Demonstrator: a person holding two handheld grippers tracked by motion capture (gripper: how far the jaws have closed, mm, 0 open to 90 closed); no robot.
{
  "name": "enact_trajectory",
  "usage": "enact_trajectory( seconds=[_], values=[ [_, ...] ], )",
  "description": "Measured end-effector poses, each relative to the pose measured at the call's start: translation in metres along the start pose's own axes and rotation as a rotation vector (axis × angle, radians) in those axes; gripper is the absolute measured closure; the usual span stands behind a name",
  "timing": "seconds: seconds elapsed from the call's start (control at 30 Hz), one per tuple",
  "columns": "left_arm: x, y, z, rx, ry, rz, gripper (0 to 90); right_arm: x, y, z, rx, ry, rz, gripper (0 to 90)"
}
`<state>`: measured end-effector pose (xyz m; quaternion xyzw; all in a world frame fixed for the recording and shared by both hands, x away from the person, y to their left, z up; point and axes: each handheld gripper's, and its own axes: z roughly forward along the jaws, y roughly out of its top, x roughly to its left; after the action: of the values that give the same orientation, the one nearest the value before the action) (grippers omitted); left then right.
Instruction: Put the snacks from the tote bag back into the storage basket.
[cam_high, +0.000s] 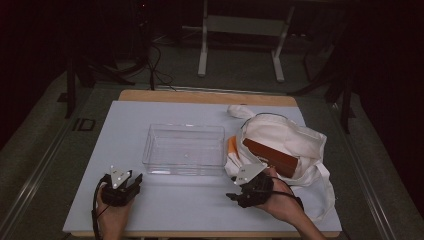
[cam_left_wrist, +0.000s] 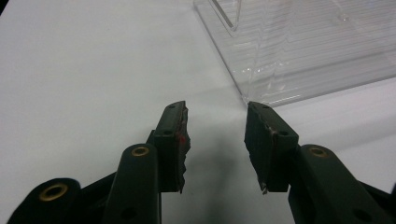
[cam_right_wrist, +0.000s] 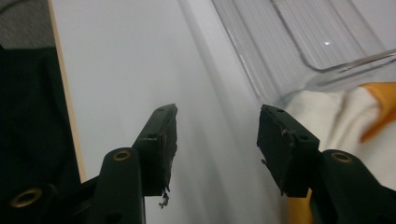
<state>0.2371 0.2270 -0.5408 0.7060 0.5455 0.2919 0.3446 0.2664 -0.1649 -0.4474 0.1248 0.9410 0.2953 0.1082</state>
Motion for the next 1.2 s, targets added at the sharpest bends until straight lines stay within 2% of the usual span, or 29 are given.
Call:
enact_trajectory(
  seconds=[0.03, 0.17, 0.23, 0.47, 0.7, 1.2],
  values=[
    [0.000, 0.000, 0.000, 0.000, 0.000, 0.000, 59.5, -0.003, 0.002, -0.004, 0.013, -0.011, -0.017, 47.1],
    [0.000, 0.000, 0.000, 0.003, 0.000, 0.001, 59.5, -0.007, 0.006, -0.009, 0.033, -0.018, -0.035, 47.1],
    [0.000, 0.000, 0.000, 0.003, 0.000, 0.001, 59.5, -0.010, 0.009, -0.013, 0.063, -0.021, -0.060, 47.1],
    [0.000, 0.000, 0.000, 0.004, -0.001, 0.001, 59.5, -0.016, 0.016, -0.020, 0.099, -0.025, -0.096, 46.9],
    [0.000, 0.000, 0.001, 0.006, -0.002, 0.000, 59.5, -0.023, 0.020, -0.025, 0.113, -0.025, -0.107, 46.8],
    [0.000, 0.000, 0.001, 0.010, -0.001, 0.000, 59.5, -0.040, 0.022, -0.036, 0.135, 0.011, -0.122, 46.7]
  ],
)
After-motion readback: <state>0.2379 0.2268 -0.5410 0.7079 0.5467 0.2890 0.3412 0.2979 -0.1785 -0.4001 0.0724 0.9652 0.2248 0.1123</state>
